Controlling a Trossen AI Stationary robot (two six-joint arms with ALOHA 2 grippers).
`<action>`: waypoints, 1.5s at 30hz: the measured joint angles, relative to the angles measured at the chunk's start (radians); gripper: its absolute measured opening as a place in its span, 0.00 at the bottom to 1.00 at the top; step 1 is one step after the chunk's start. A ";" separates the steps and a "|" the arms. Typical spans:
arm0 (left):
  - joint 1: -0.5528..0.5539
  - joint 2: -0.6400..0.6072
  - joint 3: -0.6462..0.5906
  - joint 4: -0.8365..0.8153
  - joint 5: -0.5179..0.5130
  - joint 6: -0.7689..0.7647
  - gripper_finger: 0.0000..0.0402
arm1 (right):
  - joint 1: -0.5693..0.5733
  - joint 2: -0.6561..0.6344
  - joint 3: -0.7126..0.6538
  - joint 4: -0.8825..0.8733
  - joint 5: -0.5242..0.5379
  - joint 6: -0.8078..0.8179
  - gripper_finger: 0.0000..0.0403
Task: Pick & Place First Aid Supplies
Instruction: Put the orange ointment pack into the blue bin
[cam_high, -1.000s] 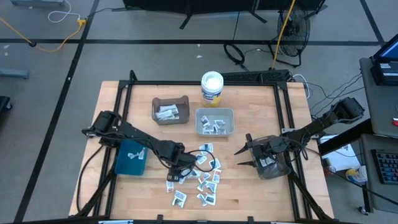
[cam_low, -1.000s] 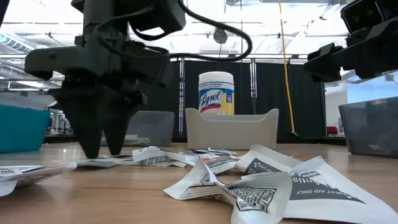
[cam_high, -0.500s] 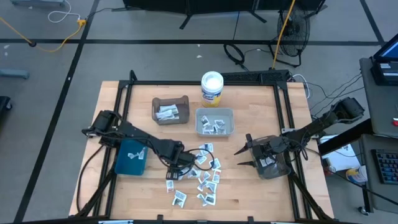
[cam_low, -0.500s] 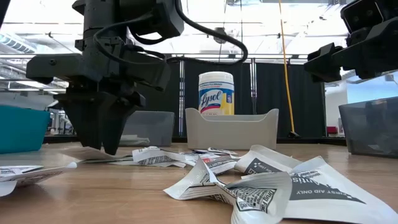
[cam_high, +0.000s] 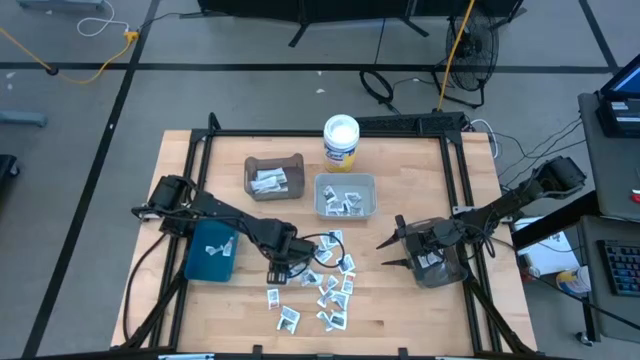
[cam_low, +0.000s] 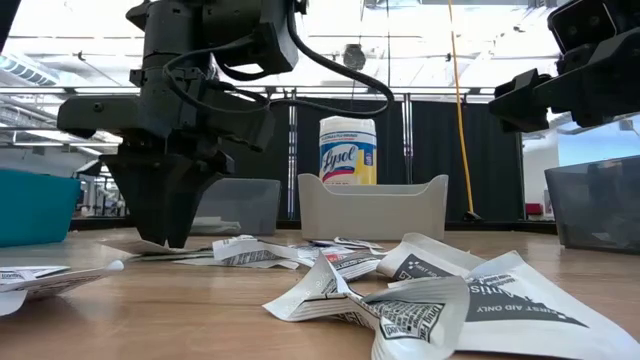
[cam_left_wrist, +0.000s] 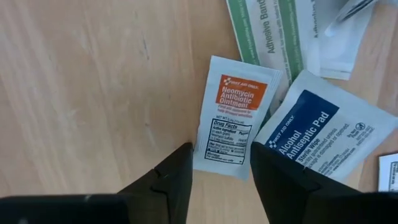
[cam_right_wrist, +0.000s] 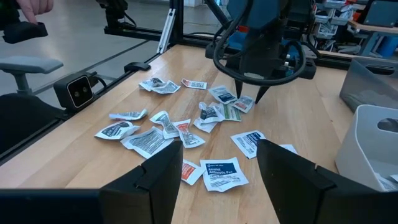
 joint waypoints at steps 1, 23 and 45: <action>0.001 0.000 0.000 -0.001 0.000 0.003 0.40 | 0.000 0.000 0.000 0.000 0.000 0.000 0.50; 0.015 -0.047 -0.001 -0.067 -0.054 -0.027 0.22 | 0.000 0.000 0.000 0.000 0.000 -0.004 0.50; -0.088 -0.399 0.000 -0.469 -0.201 -0.410 0.22 | 0.000 0.000 0.000 0.003 0.000 -0.004 0.50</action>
